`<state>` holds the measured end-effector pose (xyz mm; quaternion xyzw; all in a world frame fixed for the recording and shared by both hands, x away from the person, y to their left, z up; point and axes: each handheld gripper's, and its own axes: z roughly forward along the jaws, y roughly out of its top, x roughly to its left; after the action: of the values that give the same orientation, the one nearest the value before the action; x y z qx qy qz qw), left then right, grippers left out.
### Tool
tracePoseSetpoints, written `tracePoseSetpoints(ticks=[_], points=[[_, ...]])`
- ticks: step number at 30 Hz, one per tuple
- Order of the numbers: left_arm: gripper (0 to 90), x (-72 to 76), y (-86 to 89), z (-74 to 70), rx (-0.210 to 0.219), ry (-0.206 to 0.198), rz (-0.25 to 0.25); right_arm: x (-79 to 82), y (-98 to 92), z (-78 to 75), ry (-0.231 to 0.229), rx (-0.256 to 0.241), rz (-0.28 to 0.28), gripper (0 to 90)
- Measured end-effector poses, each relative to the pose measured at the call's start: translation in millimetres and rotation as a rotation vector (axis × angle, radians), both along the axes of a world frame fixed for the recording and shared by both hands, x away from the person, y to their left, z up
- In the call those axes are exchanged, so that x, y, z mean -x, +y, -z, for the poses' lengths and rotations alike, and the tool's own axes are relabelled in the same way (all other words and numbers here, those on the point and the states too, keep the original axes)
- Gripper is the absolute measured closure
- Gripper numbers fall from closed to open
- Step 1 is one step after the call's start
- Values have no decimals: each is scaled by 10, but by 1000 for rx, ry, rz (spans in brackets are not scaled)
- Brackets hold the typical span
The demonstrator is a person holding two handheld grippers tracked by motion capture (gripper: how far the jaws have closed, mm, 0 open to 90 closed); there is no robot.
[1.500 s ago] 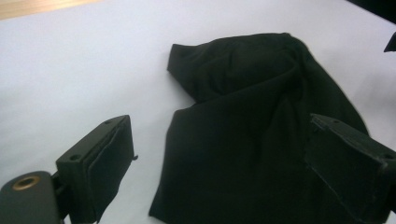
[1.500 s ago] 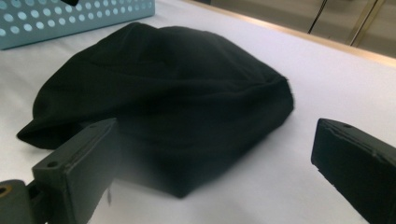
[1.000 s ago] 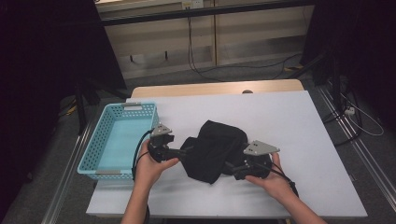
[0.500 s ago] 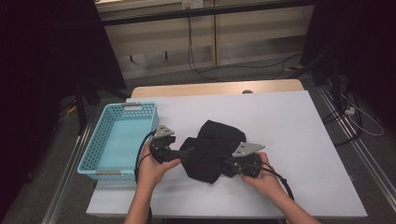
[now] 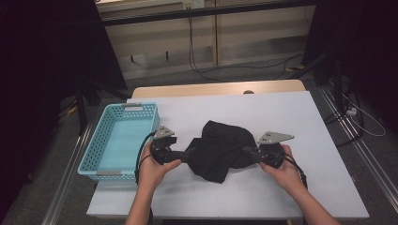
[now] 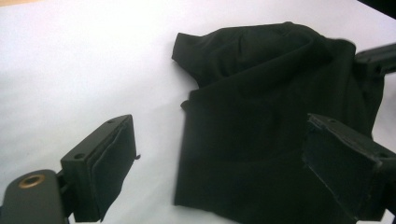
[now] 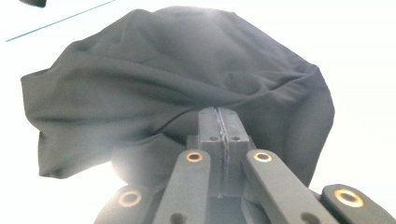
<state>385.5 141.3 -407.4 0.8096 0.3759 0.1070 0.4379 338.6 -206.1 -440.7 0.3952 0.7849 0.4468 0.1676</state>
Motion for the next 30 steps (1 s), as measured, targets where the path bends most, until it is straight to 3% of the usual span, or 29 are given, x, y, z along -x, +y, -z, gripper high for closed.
tracePoseSetpoints(ticks=[4, 14, 16, 18, 21, 25, 30], points=[[108, 1, 3, 2, 0, -1, 0, 2, -156, -39, -5, -14, 35, 900], [110, 11, 39, -7, -4, -10, -9, -25, -449, -48, -26, 30, 113, 895], [110, 24, 46, -9, -9, -11, -6, -14, -419, -59, -36, 31, 106, 822], [109, 37, 49, -9, -7, -11, -8, 6, -331, -81, -53, 30, 97, 675], [107, 57, 56, -6, -10, -6, -5, 22, -155, -135, -87, 26, 54, 487], [104, 63, 56, -6, -10, -8, 0, 7, 112, -173, -94, -12, -6, 307], [105, 50, 41, 7, -9, -6, 6, -110, 319, -54, -83, 38, 2, 237]])
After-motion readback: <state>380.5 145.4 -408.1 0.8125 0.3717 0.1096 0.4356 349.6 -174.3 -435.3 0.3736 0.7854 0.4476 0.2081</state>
